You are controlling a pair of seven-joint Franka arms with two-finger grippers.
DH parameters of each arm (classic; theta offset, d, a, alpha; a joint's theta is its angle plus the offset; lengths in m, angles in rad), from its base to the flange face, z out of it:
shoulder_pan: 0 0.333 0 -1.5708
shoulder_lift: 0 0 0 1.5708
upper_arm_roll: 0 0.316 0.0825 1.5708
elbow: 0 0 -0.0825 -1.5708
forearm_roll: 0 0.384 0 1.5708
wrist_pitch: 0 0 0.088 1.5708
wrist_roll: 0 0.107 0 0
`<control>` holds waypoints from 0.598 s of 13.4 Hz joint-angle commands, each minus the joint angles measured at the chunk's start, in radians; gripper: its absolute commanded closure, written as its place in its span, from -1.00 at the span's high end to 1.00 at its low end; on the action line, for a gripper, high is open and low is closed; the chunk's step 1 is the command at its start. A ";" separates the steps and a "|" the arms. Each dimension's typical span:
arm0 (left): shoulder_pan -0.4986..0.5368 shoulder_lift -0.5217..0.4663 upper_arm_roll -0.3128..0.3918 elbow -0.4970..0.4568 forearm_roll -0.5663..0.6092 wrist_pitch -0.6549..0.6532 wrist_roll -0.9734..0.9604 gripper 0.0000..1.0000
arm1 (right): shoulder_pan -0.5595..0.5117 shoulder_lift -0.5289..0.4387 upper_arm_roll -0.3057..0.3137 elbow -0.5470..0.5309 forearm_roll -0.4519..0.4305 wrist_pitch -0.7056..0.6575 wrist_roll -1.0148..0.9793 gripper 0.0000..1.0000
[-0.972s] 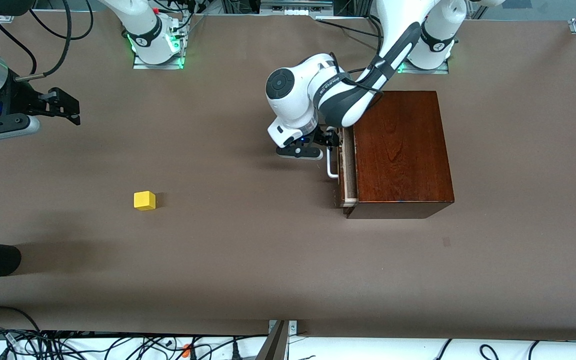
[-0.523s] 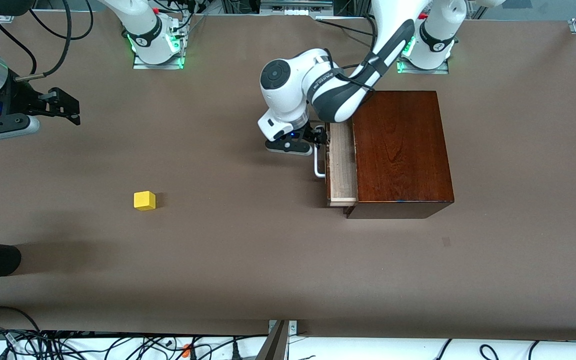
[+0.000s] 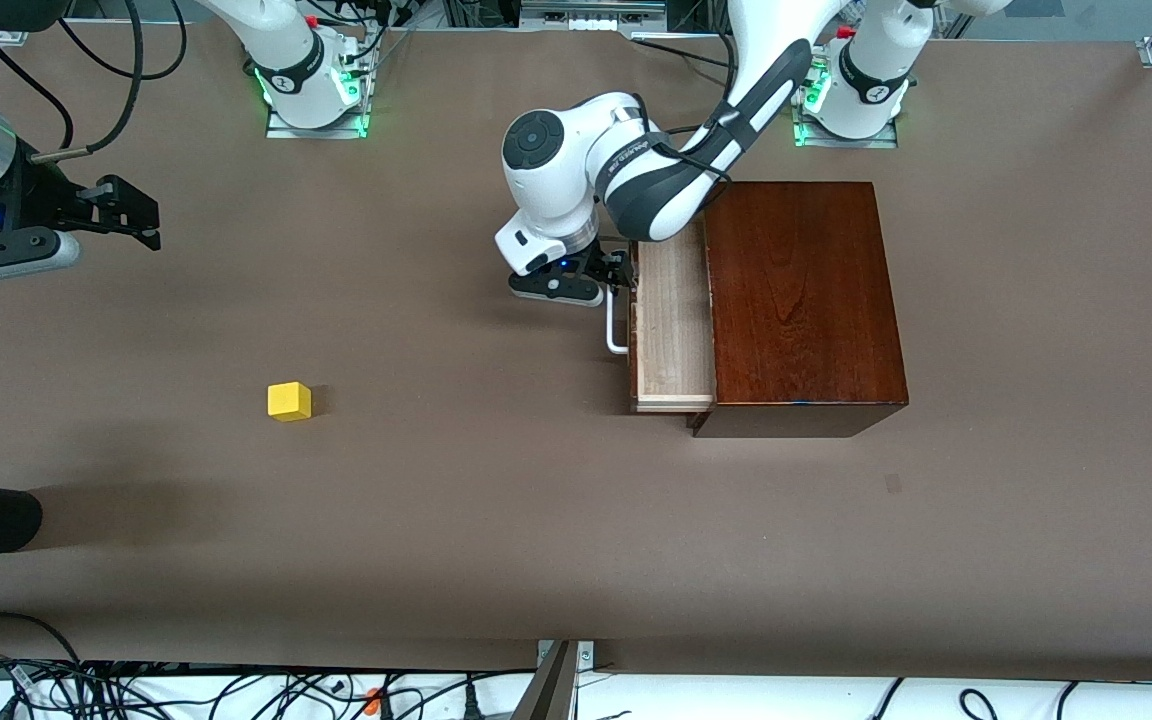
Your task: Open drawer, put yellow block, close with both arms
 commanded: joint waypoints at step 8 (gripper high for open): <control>-0.026 -0.043 -0.024 0.193 -0.096 -0.235 -0.022 1.00 | 0.003 0.011 -0.003 0.028 -0.011 -0.021 -0.015 1.00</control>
